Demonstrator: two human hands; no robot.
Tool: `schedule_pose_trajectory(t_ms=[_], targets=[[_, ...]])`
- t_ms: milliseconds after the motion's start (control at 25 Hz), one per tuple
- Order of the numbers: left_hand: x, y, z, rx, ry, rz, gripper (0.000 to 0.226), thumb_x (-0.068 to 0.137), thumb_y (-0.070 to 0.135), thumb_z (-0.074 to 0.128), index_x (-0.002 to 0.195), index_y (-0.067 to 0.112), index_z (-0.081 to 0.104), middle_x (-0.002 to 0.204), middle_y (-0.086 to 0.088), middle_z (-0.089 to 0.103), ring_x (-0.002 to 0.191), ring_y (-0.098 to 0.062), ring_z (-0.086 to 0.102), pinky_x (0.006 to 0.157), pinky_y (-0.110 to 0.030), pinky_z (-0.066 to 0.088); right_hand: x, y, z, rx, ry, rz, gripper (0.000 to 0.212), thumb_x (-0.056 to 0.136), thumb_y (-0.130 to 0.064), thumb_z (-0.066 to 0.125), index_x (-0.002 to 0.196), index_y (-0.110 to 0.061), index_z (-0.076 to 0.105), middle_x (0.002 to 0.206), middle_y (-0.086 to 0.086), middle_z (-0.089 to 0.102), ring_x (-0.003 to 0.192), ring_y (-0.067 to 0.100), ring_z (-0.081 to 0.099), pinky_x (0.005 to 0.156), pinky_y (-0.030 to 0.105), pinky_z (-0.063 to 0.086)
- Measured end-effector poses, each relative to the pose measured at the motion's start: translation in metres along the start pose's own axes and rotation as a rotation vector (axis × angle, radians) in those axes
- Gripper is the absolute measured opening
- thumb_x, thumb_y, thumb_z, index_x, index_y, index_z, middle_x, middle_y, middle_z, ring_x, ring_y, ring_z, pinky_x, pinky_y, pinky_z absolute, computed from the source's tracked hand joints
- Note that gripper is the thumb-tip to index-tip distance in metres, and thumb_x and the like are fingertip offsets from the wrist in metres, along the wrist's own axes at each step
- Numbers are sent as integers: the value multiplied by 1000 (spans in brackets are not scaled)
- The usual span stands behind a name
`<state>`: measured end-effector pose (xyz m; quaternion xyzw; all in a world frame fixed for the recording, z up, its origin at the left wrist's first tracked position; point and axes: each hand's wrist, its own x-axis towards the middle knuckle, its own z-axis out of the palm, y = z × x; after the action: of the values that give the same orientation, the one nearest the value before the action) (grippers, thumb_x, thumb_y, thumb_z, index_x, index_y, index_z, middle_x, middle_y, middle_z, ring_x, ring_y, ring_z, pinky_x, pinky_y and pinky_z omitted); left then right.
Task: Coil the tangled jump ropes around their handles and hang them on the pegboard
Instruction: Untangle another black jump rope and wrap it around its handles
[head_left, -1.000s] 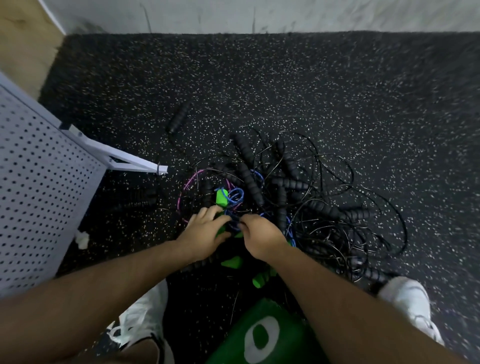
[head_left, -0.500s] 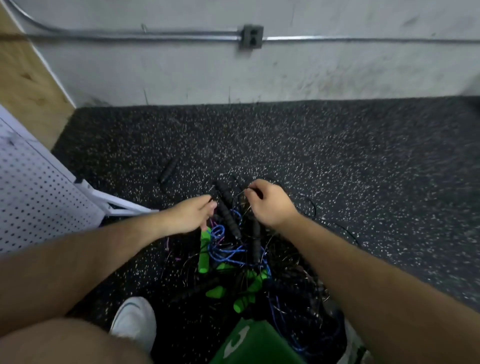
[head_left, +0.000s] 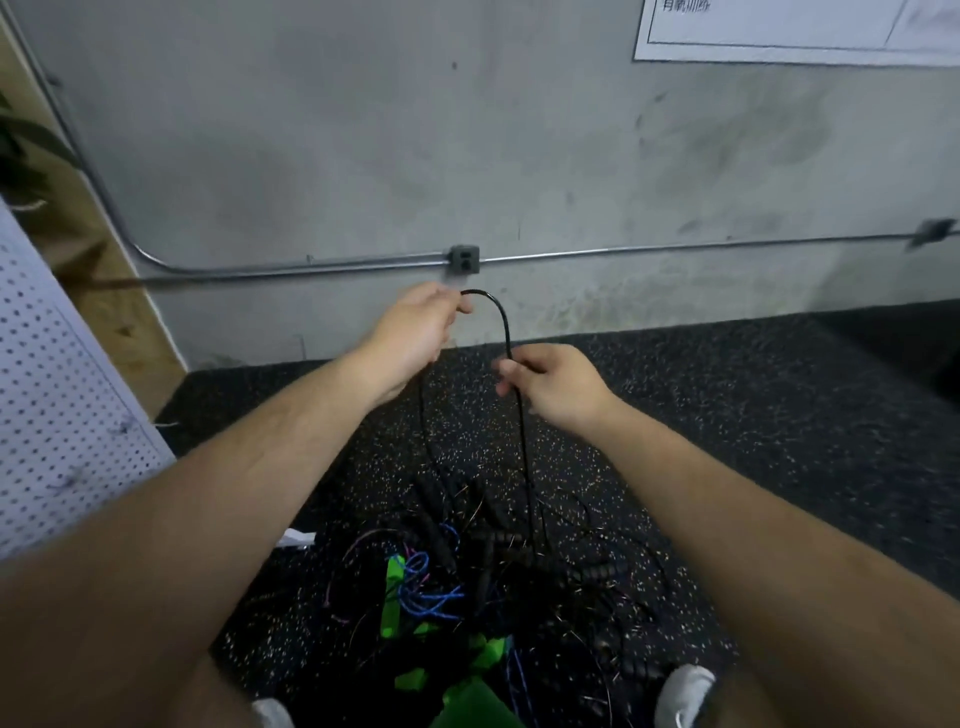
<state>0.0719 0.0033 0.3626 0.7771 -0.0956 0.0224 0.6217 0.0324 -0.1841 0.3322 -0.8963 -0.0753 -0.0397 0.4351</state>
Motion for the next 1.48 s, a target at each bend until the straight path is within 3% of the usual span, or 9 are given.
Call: schedule_pose_trajectory(t_ms=[360,520,600,720,880,1120,1280,1400,1480], targets=[[-30,-49,22,164,-372,-106,32,93,25,71,122,22,57,109,5,72,74,-11,62,60,-28,45,9,-31,-17,536,173,-40,18,99,-15,61,108,-4,73,90,9,71,62,16,62,67,28,58],[-18,-42,34,161,-219,-67,9,103,20,55,99,18,64,76,5,73,58,-9,50,54,-26,38,18,-26,-10,725,167,-44,26,99,-15,61,121,-2,66,101,9,70,81,14,69,79,27,59],[-10,-33,29,43,-138,-48,15,104,19,52,95,18,63,68,5,65,54,-8,44,53,-24,35,19,-15,-6,554,57,2,42,94,-19,65,135,-10,58,119,2,68,101,14,68,91,34,57],[-2,-11,21,-203,-72,19,18,106,15,48,94,14,61,69,4,57,52,-6,38,50,-19,31,8,-7,21,74,-333,43,63,86,-28,74,144,-23,48,124,-8,62,103,9,65,80,26,53],[0,7,13,-450,-89,63,16,106,8,45,97,6,58,67,2,52,51,-8,27,46,-19,25,8,-12,61,137,-306,42,32,90,-34,74,118,-20,66,90,-6,67,70,5,60,65,19,48],[-1,-8,-14,-318,30,48,14,103,17,53,115,16,60,104,-4,67,81,-11,60,71,-24,48,19,-23,54,137,-171,29,23,100,-26,60,99,-5,69,77,4,64,50,6,56,48,18,49],[-15,-44,-22,-19,-288,-88,43,95,43,60,132,22,57,131,2,64,126,-16,58,109,-40,42,31,-41,36,212,14,-30,21,100,-30,61,97,-11,70,70,4,68,49,12,60,48,24,51],[-24,-71,-15,411,-517,-106,23,99,36,60,121,32,63,121,10,71,118,-9,63,112,-44,42,40,-51,28,394,144,-41,29,98,-28,64,97,-1,71,73,10,67,51,15,57,48,26,51],[-25,-76,-7,397,-487,-110,13,103,23,54,105,23,66,100,4,77,100,-10,72,103,-48,50,43,-52,23,495,176,-37,32,97,-30,65,95,2,69,75,12,66,55,17,57,50,28,51]])
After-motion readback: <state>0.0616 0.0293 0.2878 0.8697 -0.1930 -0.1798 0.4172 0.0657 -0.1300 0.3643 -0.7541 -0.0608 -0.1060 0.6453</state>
